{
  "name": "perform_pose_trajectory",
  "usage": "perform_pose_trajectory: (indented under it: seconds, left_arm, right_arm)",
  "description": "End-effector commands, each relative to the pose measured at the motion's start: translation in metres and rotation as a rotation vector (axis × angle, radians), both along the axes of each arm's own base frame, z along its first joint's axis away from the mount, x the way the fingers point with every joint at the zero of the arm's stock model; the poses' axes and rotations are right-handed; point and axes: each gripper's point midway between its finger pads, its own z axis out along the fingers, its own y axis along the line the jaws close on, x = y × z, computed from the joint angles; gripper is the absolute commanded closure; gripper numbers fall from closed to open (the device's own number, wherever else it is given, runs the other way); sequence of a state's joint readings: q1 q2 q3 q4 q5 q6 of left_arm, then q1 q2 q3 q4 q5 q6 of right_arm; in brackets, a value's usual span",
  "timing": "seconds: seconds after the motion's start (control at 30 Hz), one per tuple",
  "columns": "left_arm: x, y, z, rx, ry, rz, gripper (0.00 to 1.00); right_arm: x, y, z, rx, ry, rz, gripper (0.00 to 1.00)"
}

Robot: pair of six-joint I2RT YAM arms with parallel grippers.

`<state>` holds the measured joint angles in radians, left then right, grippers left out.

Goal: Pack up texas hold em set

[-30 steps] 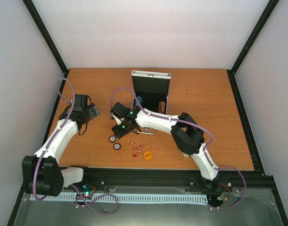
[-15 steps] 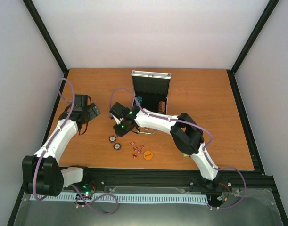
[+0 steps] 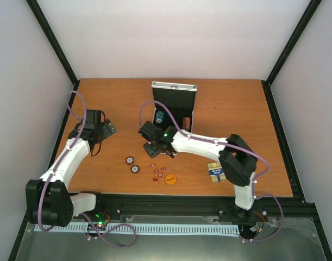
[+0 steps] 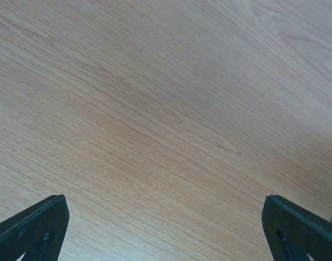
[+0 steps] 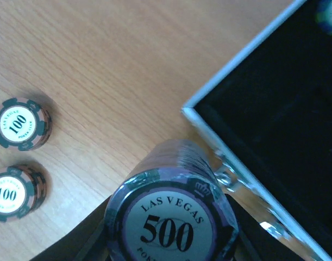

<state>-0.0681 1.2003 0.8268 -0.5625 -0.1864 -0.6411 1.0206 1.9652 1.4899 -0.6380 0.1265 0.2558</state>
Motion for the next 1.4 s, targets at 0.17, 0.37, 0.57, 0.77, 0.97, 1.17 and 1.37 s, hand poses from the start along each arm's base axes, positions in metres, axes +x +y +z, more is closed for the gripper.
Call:
perform_pose_trajectory:
  seconds: [0.17,0.37,0.57,0.77,0.97,1.17,1.37]
  left_arm:
    - [0.004,-0.002,0.003,-0.029,-0.033,0.007,0.00]
    - [0.006,-0.007,0.002,-0.057,-0.041,-0.006,0.00]
    - [0.005,-0.008,0.004,-0.060,-0.047,-0.009,0.00]
    - [0.002,-0.008,0.001,-0.062,-0.041,-0.012,0.00]
    - [0.002,-0.008,-0.002,-0.063,-0.037,-0.012,0.00]
    - [0.003,-0.008,-0.003,-0.060,-0.034,-0.015,0.00]
    - [0.004,-0.009,-0.005,-0.061,-0.029,-0.016,0.00]
  right_arm:
    - [0.023,-0.048,0.109,0.166,-0.340,-0.192,0.97]
    - [0.039,-0.103,0.099,0.017,-0.506,-0.328,0.97]
    - [0.055,-0.129,0.079,-0.052,-0.610,-0.380,0.97]
    - [0.069,-0.141,0.062,-0.081,-0.641,-0.394,0.97]
    - [0.081,-0.152,0.044,-0.087,-0.610,-0.415,0.97]
    - [0.091,-0.158,0.031,-0.097,-0.576,-0.416,0.97]
    - [0.094,-0.160,0.022,-0.091,-0.542,-0.411,0.97]
